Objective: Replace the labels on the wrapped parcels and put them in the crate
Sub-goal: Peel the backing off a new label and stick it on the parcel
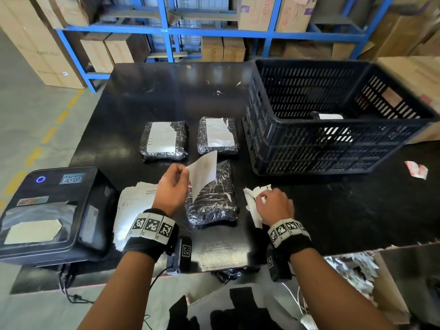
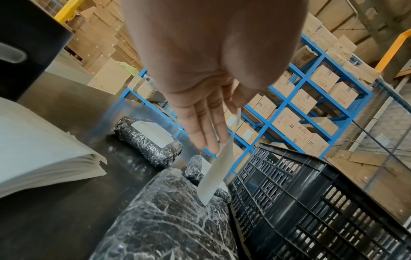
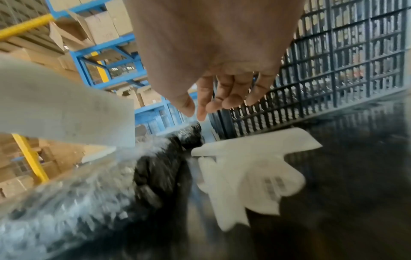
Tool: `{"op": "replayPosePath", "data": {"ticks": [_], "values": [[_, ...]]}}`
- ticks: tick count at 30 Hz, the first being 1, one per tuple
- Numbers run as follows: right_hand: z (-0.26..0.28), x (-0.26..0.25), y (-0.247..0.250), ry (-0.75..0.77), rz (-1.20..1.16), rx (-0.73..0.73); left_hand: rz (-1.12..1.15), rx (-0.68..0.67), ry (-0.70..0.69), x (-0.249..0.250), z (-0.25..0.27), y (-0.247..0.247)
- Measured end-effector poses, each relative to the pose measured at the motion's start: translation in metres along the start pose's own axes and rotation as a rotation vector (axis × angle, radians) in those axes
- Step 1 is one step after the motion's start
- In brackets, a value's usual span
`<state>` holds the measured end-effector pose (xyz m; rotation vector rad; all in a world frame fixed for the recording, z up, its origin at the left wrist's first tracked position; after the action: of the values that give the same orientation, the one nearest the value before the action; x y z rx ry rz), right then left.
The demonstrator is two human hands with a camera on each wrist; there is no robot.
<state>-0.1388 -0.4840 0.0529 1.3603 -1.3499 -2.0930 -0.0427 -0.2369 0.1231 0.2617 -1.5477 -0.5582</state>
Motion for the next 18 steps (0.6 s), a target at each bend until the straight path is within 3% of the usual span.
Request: {"op": "replayPosePath", "data": {"ticks": [4, 7, 9, 11, 18], "values": [[-0.008, -0.035, 0.015, 0.061, -0.349, 0.002, 0.016, -0.009, -0.032, 0.002, -0.002, 0.002], [-0.020, -0.073, 0.018, 0.094, -0.598, -0.214, -0.010, -0.018, -0.120, 0.003, -0.004, 0.004], [-0.028, -0.097, 0.014, 0.036, -0.723, -0.384, -0.059, -0.028, -0.203, 0.004, -0.005, 0.004], [-0.036, -0.115, 0.012, -0.042, -0.805, -0.458, -0.107, -0.054, -0.276, 0.007, -0.004, 0.004], [-0.048, -0.143, 0.013, -0.152, -1.019, -0.289, -0.155, -0.152, -0.347, -0.001, 0.000, 0.002]]}}
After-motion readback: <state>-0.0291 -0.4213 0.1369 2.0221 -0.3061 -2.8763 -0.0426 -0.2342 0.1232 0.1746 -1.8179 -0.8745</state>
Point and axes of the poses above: each hand's wrist, its own z-axis away from the middle knuckle, its own y-axis out of the back of the hand, x = y × z, the point moved 2 cm from there along -z, towards the middle knuckle, and after that the axes turned 15 degrees about -z, right-handed, at the moved point
